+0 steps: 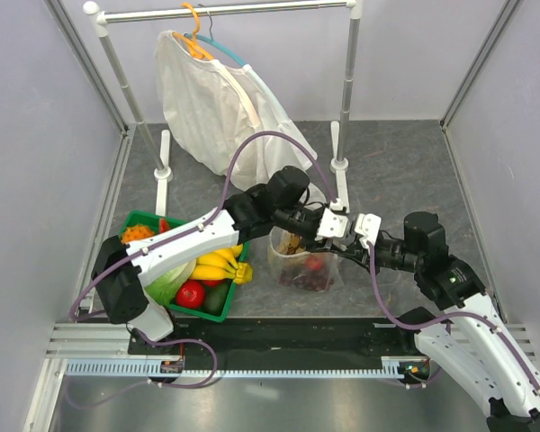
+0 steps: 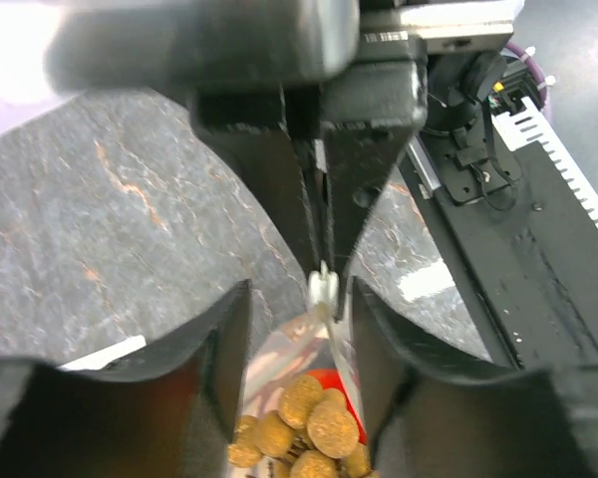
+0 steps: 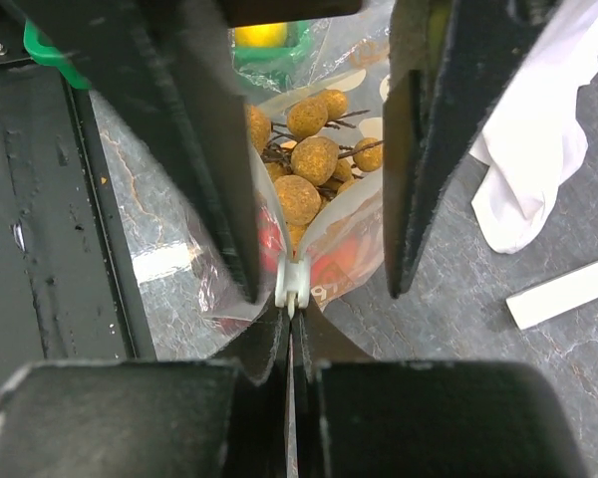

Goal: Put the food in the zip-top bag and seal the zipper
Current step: Zip the zipper food storage bag at the center of the board.

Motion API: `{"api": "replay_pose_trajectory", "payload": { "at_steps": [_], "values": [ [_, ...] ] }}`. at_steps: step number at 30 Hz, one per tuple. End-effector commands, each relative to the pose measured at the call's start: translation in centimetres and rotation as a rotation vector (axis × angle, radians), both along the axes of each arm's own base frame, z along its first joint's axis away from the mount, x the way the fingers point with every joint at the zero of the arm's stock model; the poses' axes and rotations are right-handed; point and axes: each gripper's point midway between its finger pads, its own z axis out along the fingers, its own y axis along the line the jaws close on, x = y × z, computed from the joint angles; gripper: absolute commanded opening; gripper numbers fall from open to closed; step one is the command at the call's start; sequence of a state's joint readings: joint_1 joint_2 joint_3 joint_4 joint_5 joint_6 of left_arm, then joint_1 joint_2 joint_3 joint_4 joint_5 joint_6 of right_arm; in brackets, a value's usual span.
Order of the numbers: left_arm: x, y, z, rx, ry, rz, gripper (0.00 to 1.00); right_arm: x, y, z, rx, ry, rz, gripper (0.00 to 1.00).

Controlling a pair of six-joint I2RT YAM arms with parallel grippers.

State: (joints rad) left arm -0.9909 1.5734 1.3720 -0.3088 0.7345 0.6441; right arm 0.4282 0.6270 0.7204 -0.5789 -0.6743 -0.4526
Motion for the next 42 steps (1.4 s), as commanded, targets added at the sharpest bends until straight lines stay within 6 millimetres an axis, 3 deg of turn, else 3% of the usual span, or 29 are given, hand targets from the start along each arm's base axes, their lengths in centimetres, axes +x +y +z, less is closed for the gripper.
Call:
{"api": "replay_pose_trajectory", "payload": {
  "at_steps": [1,11,19,32,35,42],
  "values": [
    [0.3,-0.9,2.2,-0.057,-0.066,-0.023,0.45,-0.1,0.3,1.6,0.024,-0.062,0.032,0.00],
    [0.0,0.4,0.3,0.027,-0.053,-0.022,0.02,-0.3,0.0,2.1,0.030,-0.078,0.010,0.00],
    [3.8,4.6,0.4,0.078,-0.078,0.110,0.03,-0.7,-1.0,1.5,0.006,-0.090,-0.030,0.00],
    [8.3,14.4,-1.2,0.191,-0.111,0.327,0.04,-0.1,-2.7,1.6,-0.004,-0.113,-0.152,0.00],
    [8.7,15.9,-1.1,0.199,-0.124,0.366,0.04,0.0,-3.0,1.6,-0.014,-0.111,-0.170,0.00],
    [9.0,17.5,-1.0,0.211,-0.143,0.423,0.04,0.9,-4.1,1.8,-0.043,-0.137,-0.242,0.00]
  ]
}}
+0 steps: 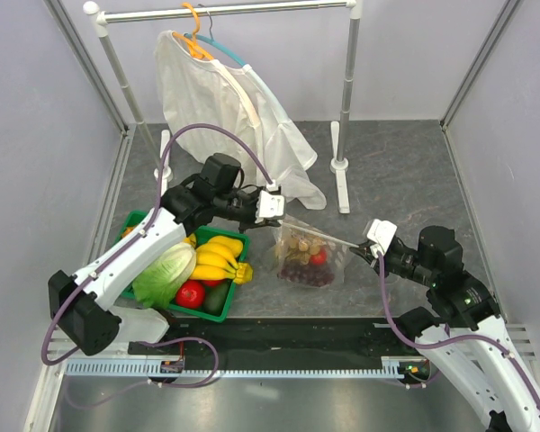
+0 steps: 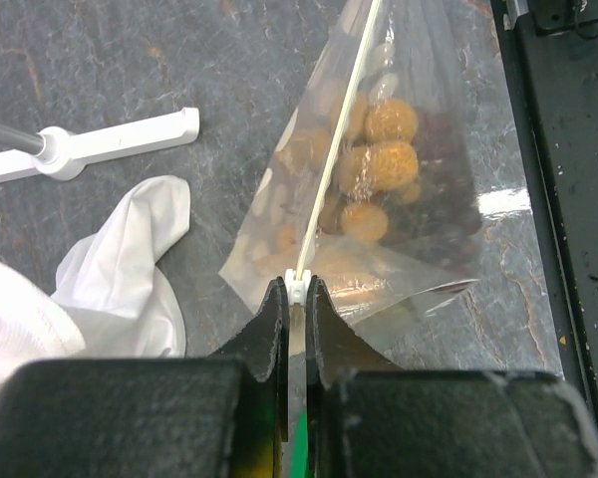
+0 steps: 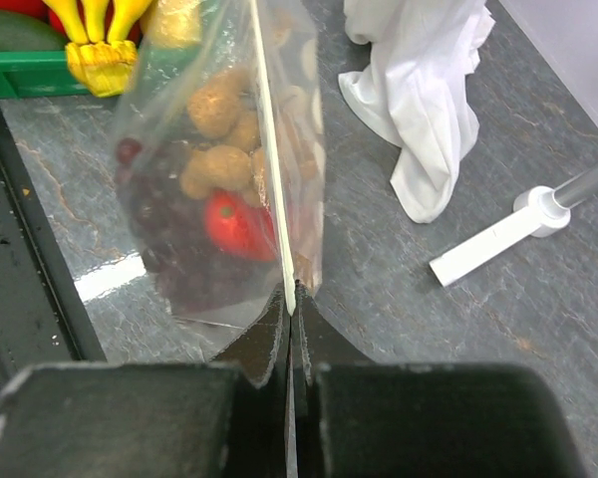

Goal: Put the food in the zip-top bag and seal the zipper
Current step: Zip the zipper food storage bag at the center of the board, then place the zipper food storage bag at the center of the board.

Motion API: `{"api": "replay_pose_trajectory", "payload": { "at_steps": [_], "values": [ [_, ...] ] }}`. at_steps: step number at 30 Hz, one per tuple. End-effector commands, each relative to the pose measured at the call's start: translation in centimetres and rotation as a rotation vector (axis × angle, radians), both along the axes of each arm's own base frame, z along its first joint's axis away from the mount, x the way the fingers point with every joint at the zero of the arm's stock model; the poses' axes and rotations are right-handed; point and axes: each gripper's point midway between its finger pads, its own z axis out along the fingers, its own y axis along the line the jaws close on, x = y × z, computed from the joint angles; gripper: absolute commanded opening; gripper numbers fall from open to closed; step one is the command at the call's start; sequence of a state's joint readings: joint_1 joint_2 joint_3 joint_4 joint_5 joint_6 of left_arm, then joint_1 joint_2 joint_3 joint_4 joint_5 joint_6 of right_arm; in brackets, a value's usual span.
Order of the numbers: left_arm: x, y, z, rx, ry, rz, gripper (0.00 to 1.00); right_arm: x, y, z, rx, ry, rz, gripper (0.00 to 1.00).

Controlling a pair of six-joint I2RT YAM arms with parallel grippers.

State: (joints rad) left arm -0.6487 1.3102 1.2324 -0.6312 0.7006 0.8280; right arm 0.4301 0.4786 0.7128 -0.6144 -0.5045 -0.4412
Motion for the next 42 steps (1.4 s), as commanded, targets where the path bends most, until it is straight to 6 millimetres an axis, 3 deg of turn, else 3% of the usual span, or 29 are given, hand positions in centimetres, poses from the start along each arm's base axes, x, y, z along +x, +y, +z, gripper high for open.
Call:
{"api": "replay_pose_trajectory", "payload": {
  "at_steps": [1,10,20,30,33,34,35,37,39,42],
  "values": [
    [2.6,3.2,0.2,0.078,-0.100,0.137,0.04,0.7,-1.6,0.6,-0.025,-0.025,-0.101,0.00],
    [3.5,5.3,0.0,0.134,-0.151,0.183,0.04,0.8,-2.8,1.0,-0.068,-0.062,-0.140,0.00],
    [4.7,7.6,-1.7,0.199,-0.152,0.216,0.04,1.1,-4.4,1.2,-0.114,-0.115,-0.208,0.00],
    [3.8,7.7,-1.6,0.195,-0.149,0.179,0.05,0.9,-4.1,1.1,-0.125,-0.125,-0.175,0.00],
    [2.6,6.6,-0.1,0.124,-0.096,0.154,0.30,0.3,-3.2,1.3,-0.112,-0.118,-0.109,0.00],
    [2.3,6.1,0.5,0.095,-0.079,0.146,0.50,0.2,-3.0,1.3,-0.110,-0.116,-0.095,0.00],
    [2.1,5.5,1.7,0.063,-0.071,0.136,0.57,0.1,-2.8,1.2,-0.111,-0.109,-0.082,0.00],
    [0.9,3.7,2.1,0.041,-0.017,0.106,0.67,-0.1,-2.3,0.9,-0.109,-0.090,-0.047,0.00],
    [-0.3,1.6,2.9,0.039,-0.010,0.070,0.70,-0.3,-1.9,0.7,-0.109,-0.072,-0.019,0.00],
    [-1.3,-1.3,2.3,0.039,0.030,0.040,0.75,-0.4,-1.6,0.9,-0.106,-0.073,-0.007,0.00]
  ]
}}
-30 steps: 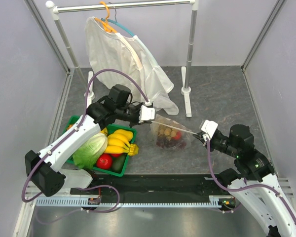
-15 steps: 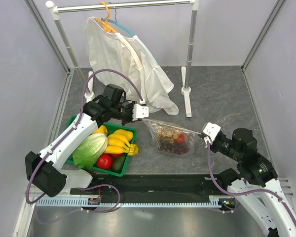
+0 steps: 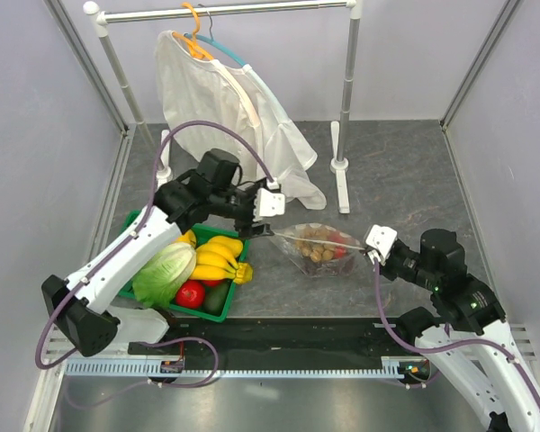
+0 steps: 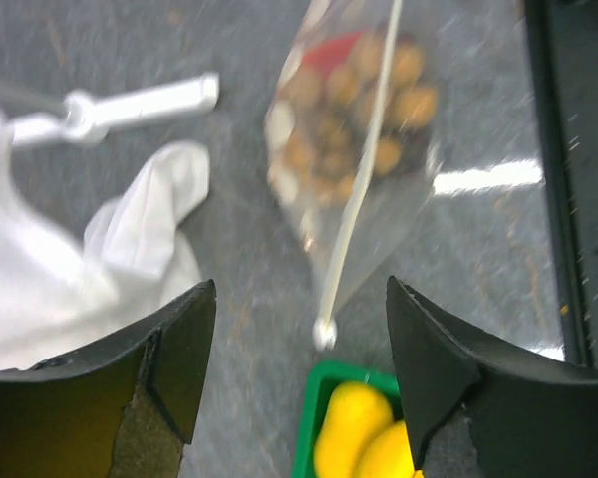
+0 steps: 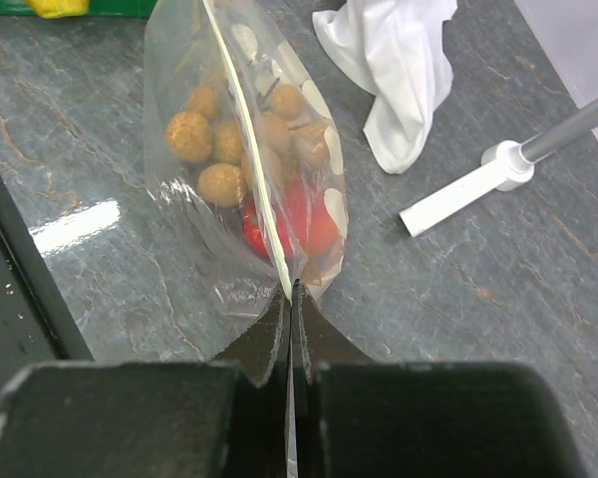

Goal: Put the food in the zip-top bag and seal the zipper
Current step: Place the zipper food storage bag at the center of the board.

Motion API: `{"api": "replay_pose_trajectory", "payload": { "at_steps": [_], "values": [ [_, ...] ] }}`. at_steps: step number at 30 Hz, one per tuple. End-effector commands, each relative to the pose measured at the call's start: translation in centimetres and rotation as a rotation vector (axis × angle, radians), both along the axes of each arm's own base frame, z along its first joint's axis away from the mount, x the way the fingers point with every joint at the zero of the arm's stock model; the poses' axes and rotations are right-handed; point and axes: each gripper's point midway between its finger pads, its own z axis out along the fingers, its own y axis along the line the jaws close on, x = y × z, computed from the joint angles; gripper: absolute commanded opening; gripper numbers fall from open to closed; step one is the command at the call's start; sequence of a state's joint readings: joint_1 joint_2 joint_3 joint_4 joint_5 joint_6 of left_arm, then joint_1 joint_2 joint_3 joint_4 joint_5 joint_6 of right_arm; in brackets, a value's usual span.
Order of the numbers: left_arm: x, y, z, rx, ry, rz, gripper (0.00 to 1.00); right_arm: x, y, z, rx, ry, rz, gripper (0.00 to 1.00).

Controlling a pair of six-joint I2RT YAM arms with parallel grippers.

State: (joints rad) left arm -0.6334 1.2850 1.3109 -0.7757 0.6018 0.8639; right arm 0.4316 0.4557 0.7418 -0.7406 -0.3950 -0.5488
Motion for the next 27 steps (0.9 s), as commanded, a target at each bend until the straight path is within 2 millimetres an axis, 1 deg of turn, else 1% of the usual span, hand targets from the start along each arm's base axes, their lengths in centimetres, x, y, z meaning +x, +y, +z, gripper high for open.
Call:
{"api": "replay_pose_trajectory", "payload": {
  "at_steps": [1,2,3,4,5,7,8,9,10,11,12,13,15,16,17,18,19,20,21,22,23,24,25,26,27],
  "values": [
    [-1.9,-4.4,0.8,-0.042,0.077,-0.034,0.76,-0.3,0.8,2.0,0.024,-0.043,0.059,0.00],
    [-1.9,-5.2,0.1,-0.030,0.099,-0.044,0.76,-0.4,0.8,2.1,0.024,-0.044,0.061,0.00],
    [-2.3,-6.1,-0.1,-0.034,0.101,-0.062,0.77,-0.4,0.8,2.1,0.024,-0.046,0.062,0.00],
    [-2.3,-6.6,-0.4,-0.030,0.100,-0.067,0.77,-0.5,0.7,2.3,0.024,-0.050,0.063,0.00],
    [-2.5,-7.3,-1.4,-0.014,0.115,-0.081,0.77,-0.6,0.7,2.3,0.024,-0.051,0.065,0.00],
    [-2.5,-8.2,-2.2,-0.010,0.113,-0.099,0.77,-0.7,0.7,2.5,0.023,-0.062,0.070,0.00],
    [-2.7,-8.7,-3.2,0.006,0.125,-0.108,0.76,-0.8,0.6,2.4,0.022,-0.059,0.070,0.00],
    [-2.6,-9.0,-3.7,0.006,0.132,-0.115,0.76,-0.9,0.6,2.3,0.023,-0.061,0.068,0.00],
    [-2.3,-9.5,-3.9,-0.002,0.120,-0.118,0.74,-1.0,0.6,2.4,0.025,-0.063,0.070,0.00],
    [-2.1,-9.9,-4.8,0.010,0.129,-0.119,0.71,-1.0,0.6,2.3,0.027,-0.061,0.075,0.00],
    [-1.9,-10.1,-5.0,0.011,0.133,-0.113,0.65,-1.2,0.7,2.4,0.031,-0.061,0.080,0.00],
    [-1.8,-10.3,-5.0,0.009,0.142,-0.110,0.44,-1.2,0.7,2.5,0.033,-0.061,0.078,0.00],
    [-1.9,-10.7,-4.4,-0.002,0.173,-0.102,0.17,-1.1,0.6,2.6,0.042,-0.051,0.061,0.00],
    [-2.2,-10.7,-3.9,-0.007,0.190,-0.100,0.02,-1.0,0.6,2.9,0.055,-0.050,0.046,0.02],
    [-2.4,-10.5,-3.6,-0.017,0.237,-0.077,0.02,-0.7,0.4,2.9,0.081,-0.021,0.006,0.07],
    [-2.6,-10.3,-3.0,-0.030,0.264,-0.065,0.02,-0.6,0.5,3.3,0.105,-0.007,-0.018,0.27],
    [-2.7,-10.1,-2.3,-0.040,0.316,-0.032,0.02,-0.3,0.5,4.1,0.136,-0.015,-0.036,0.41],
    [-2.2,-9.8,-1.8,-0.047,0.333,0.000,0.02,0.2,0.4,5.0,0.204,0.025,-0.110,0.51],
    [-2.0,-9.6,-1.5,-0.048,0.345,0.022,0.02,0.4,0.4,5.7,0.235,0.028,-0.135,0.68],
    [-1.5,-9.7,-0.3,-0.065,0.344,0.050,0.02,0.7,0.5,6.6,0.264,0.025,-0.149,0.75],
    [-0.6,-9.4,-0.2,-0.056,0.330,0.103,0.02,1.1,0.7,7.7,0.292,0.032,-0.165,0.81],
    [-0.2,-9.4,0.1,-0.061,0.329,0.127,0.02,1.4,0.7,8.4,0.336,0.055,-0.203,0.92],
    [0.4,-9.8,0.3,-0.066,0.341,0.157,0.02,1.6,0.8,9.6,0.372,0.050,-0.212,0.98],
    [0.9,-9.9,0.2,-0.059,0.349,0.188,0.02,1.9,1.1,11.0,0.402,0.051,-0.213,0.98],
    [1.2,-10.2,0.1,-0.054,0.362,0.206,0.02,2.0,1.5,11.7,0.447,0.077,-0.219,0.98]
  ]
}}
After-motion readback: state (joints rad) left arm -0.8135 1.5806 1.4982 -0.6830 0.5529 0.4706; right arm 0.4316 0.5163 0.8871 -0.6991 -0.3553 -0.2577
